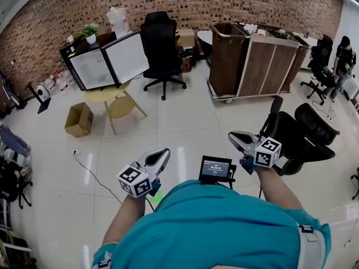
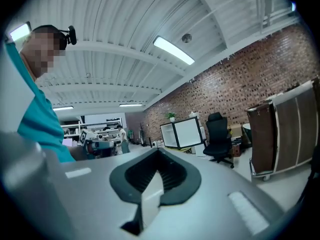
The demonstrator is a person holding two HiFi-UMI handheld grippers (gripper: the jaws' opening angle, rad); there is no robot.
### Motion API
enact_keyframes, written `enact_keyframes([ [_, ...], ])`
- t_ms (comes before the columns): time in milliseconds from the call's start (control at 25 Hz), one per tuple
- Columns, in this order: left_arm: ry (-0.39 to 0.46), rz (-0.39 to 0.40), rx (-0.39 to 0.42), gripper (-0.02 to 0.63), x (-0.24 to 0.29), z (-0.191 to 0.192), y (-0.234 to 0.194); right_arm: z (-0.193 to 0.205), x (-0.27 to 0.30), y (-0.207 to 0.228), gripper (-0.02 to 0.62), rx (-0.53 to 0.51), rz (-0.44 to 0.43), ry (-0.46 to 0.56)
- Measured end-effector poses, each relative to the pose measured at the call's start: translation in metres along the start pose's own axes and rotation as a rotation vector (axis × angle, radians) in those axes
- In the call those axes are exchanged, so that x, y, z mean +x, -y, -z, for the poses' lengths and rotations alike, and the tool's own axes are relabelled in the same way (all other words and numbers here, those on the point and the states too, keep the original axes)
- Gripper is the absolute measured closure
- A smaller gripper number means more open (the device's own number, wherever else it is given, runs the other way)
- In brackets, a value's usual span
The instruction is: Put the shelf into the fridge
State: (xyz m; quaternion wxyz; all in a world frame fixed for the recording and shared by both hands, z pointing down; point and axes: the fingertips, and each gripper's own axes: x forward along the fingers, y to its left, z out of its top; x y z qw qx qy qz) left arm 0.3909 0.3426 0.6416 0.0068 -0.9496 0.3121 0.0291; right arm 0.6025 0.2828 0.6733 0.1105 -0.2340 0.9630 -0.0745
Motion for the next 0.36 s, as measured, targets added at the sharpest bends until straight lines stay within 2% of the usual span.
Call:
enact_keyframes([
  [360, 0.002, -0.009, -0.023, 0.603, -0.015, 0.002, -0.012, 0.009, 0.022, -0.009, 0.595, -0.002, -0.018, -0.016],
])
